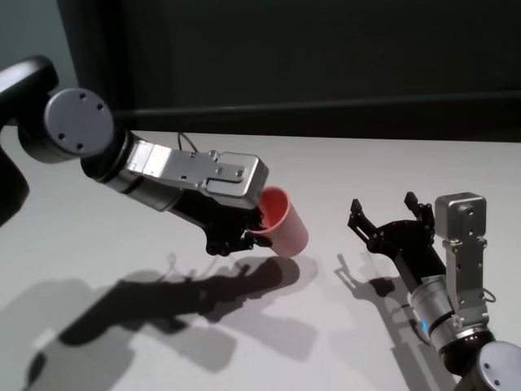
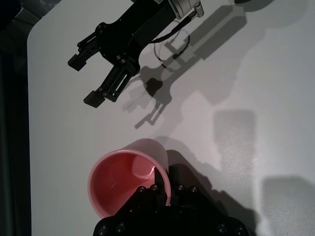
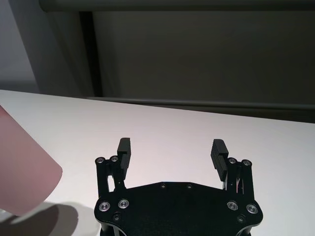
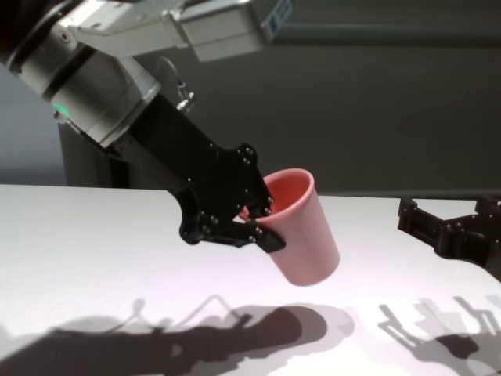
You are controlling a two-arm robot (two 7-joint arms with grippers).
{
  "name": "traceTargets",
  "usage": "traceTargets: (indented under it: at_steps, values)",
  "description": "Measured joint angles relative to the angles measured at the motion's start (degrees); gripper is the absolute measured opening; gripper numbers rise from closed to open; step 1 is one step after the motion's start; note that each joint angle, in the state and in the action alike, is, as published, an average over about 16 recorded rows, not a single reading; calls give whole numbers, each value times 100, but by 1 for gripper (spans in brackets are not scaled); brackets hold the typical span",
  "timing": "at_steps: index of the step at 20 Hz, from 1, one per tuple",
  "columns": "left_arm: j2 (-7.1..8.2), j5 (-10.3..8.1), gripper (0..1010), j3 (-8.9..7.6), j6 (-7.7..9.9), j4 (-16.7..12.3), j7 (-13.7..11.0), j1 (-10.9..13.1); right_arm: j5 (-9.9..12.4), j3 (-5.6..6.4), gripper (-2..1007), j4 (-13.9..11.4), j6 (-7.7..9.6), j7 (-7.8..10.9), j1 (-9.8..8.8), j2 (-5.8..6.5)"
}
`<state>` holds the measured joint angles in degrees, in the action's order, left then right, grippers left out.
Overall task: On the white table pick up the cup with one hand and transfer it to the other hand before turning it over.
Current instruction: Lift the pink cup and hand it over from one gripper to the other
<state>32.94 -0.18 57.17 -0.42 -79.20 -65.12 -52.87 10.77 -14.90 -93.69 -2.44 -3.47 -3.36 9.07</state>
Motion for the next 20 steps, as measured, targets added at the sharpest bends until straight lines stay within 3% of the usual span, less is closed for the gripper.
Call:
traceTargets:
  at_steps: [6, 10, 15, 20]
  values:
    - [254, -647, 54, -454, 126, -192, 407, 295, 0, 0, 1002, 0, 0, 0, 0, 0]
    - [342, -1120, 54, -777, 127, -250, 667, 513, 0, 0, 1002, 0, 0, 0, 0, 0]
    - [335, -1763, 54, -1173, 19, -233, 915, 804, 0, 0, 1002, 0, 0, 0, 0, 0]
    - [204, -2410, 54, -1506, -207, -102, 999, 1071, 0, 0, 1002, 0, 0, 0, 0, 0]
